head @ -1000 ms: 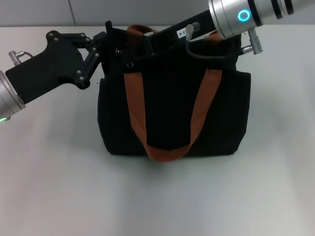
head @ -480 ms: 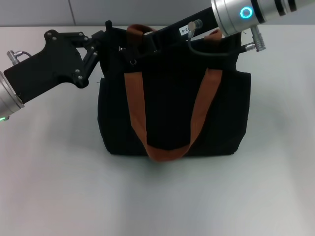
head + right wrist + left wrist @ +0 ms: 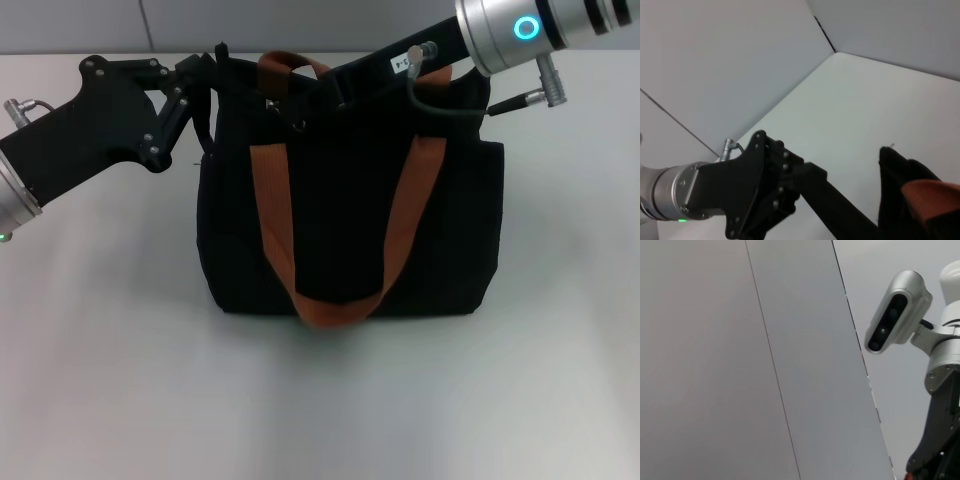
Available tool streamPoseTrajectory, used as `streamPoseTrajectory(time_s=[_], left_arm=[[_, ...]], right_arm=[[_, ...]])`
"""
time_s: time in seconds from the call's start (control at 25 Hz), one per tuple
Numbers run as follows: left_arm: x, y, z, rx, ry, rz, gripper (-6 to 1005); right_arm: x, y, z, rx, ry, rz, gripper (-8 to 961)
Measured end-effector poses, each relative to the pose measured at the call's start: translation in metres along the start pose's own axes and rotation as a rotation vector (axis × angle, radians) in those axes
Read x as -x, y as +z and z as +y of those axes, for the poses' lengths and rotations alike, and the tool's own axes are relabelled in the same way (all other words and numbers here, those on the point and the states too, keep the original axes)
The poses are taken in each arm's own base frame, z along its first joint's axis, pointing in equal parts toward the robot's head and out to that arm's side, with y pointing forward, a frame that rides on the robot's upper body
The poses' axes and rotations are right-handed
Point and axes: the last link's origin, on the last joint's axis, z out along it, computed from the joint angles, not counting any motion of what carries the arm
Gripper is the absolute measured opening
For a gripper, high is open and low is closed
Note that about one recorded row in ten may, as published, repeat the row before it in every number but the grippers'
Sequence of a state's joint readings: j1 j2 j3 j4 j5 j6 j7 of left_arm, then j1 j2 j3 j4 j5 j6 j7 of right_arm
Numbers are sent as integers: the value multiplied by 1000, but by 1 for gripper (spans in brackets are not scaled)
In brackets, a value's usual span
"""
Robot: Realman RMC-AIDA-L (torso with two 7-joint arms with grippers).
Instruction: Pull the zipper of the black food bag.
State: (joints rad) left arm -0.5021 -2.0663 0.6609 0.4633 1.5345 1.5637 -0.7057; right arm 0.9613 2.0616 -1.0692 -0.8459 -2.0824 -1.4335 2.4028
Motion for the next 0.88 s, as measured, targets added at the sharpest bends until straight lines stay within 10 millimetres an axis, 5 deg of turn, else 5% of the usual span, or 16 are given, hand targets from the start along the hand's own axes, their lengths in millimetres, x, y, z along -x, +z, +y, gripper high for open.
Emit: streamPoseTrajectory(time_s=[0.88], left_arm=[[1, -7, -2, -31, -5, -3, 22]], right_arm=[[-27, -35, -20, -115, 57, -20, -1]])
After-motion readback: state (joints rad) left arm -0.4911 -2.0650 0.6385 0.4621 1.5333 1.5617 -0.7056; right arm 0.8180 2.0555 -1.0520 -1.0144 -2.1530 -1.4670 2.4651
